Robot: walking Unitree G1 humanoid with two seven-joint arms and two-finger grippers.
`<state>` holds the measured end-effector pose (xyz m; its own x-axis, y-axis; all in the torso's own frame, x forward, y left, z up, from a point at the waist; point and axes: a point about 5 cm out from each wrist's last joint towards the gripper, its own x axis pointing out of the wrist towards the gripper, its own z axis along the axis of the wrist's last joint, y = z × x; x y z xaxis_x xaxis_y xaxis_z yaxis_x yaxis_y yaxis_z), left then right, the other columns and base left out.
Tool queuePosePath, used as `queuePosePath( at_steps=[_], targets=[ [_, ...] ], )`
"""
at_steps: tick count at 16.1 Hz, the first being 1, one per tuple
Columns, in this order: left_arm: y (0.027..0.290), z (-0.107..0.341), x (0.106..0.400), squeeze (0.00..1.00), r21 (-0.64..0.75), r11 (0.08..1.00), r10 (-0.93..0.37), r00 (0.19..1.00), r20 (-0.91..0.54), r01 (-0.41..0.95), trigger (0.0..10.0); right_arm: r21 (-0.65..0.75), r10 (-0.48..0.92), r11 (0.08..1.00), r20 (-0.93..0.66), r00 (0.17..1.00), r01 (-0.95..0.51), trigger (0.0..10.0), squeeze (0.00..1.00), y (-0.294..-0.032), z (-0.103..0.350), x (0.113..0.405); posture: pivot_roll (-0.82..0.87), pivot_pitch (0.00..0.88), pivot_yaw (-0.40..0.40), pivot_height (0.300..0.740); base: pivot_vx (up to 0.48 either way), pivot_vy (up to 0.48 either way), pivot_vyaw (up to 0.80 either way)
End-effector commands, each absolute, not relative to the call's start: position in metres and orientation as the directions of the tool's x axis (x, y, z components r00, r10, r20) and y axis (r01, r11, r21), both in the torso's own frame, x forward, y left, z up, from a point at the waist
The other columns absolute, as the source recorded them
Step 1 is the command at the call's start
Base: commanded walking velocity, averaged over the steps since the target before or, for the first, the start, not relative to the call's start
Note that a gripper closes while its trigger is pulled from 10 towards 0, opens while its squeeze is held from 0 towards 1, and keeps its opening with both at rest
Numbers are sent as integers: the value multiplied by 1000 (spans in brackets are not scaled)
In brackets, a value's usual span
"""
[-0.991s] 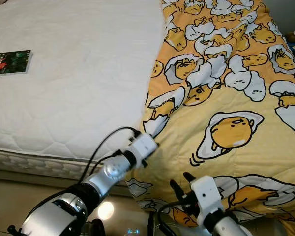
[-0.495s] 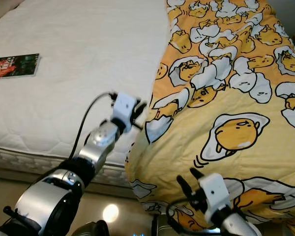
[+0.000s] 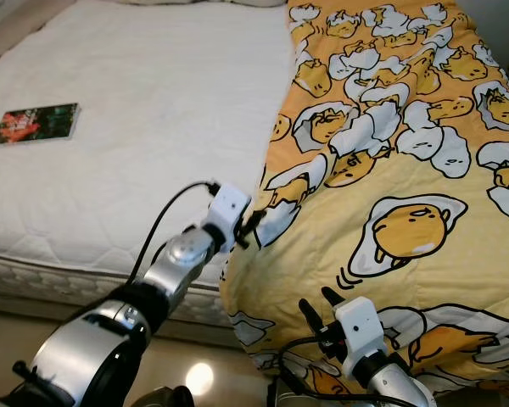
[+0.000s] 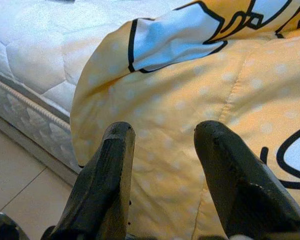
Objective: Clean up the room
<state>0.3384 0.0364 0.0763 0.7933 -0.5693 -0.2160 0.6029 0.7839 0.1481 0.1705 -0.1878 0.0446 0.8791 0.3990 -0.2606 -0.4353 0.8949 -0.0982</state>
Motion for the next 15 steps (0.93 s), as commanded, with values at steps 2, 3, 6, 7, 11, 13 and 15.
queuePosePath(
  at_steps=[2,3,6,7,11,13,15],
  targets=[
    [42,69,336,1000,174,781,-556,795,-243,599,10000,-95,396,898,-255,882,-431,10000,0,-184,43,172,-293,63,70,740,0,0,0],
    [43,69,336,1000,167,786,-553,798,-238,595,10000,-92,390,902,-250,886,-422,10000,0,-184,43,174,-292,62,70,740,0,0,0],
    [47,72,337,1000,157,807,-539,818,-199,570,10000,-97,392,902,-227,891,-422,10000,0,-180,50,182,-276,49,63,740,0,-160,0],
    [47,73,337,1000,159,807,-539,820,-195,569,10000,-99,396,900,-221,891,-424,10000,0,-179,52,183,-271,48,60,740,0,0,0],
    [45,73,336,1000,157,802,-548,815,-186,576,10000,-97,404,897,-218,889,-431,10000,0,-178,54,184,-269,56,63,740,0,-120,0],
    [44,72,335,1000,163,794,-557,808,-192,586,10000,-96,404,897,-218,888,-432,10000,0,-176,55,183,-273,59,66,740,0,-480,0],
    [41,73,335,1000,172,785,-566,802,-189,595,10000,-95,403,897,-219,889,-431,10000,0,-174,55,183,-276,65,69,740,0,-476,0]
  ],
)
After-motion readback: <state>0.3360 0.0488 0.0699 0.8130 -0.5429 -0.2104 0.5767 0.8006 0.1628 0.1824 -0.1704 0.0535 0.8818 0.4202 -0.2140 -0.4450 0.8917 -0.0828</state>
